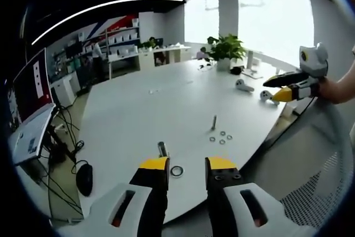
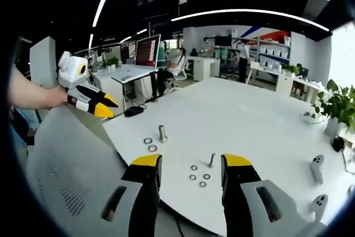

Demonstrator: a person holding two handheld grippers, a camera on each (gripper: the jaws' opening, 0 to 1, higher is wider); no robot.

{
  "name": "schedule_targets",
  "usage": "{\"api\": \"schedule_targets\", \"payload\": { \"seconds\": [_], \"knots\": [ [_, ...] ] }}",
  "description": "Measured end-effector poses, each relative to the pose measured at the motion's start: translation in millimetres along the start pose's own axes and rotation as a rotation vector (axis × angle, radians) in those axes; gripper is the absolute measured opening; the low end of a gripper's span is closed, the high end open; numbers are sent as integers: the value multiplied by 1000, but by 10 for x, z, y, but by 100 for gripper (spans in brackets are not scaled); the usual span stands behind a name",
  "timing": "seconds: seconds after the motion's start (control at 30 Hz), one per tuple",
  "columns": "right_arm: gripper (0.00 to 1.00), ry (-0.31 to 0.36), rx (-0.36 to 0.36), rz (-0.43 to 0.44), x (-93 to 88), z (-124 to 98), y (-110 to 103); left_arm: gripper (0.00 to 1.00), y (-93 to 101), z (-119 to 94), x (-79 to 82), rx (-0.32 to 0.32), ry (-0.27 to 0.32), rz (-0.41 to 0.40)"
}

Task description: Place the washer onto the threaded stud by aligning its center hole with the stud, sliding it down to the base, and recovering from edge contact or off-axis alignment until the washer reaches the visible bottom stop.

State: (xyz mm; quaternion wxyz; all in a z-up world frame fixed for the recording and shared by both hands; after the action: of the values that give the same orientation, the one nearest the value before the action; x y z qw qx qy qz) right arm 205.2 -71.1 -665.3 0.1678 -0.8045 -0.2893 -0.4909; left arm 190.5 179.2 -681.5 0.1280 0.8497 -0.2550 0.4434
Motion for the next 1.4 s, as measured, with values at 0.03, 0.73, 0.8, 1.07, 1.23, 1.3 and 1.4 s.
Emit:
{"api": "schedule_targets", "payload": {
  "seconds": [0.03, 0.73, 0.8, 1.07, 1.23, 1.3, 1.4],
  "knots": [
    [45, 0, 1, -4, 0, 0, -3, 24, 2, 2, -2, -2, 0, 0],
    [42, -4, 0, -27, 5, 14, -8, 23, -16, 14, -34, 4, -20, -2],
    [42, -5, 3, -26, 7, 16, -8, 23, -34, 20, -36, 6, -20, -3],
    [42, -8, 5, -27, -7, 8, -11, 23, -28, 8, -32, 14, -18, -5],
    [42, -4, 6, -24, 2, 5, -7, 23, -34, 23, -63, 15, -36, -3],
    [42, -10, 9, -31, -9, 7, -17, 23, -30, 17, -67, 20, -40, -6],
    [42, -11, 10, -31, -10, 7, -20, 23, -47, 24, -90, 26, -51, -8]
  ]
}}
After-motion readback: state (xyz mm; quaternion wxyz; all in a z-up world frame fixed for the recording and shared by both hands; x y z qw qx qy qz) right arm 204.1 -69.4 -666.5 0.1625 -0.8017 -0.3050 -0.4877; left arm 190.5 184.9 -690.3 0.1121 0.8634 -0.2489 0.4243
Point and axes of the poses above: the point that each gripper's makers call its tool centre point, and the gripper's own axes: z roughly forward along the fingers, y roughly to its right, x roughly out of its top, the point moved 2 cm from there along -z, roughly backward along the fingers, and after that the axes turned 2 degrees about -y, right-handed, at the moved point
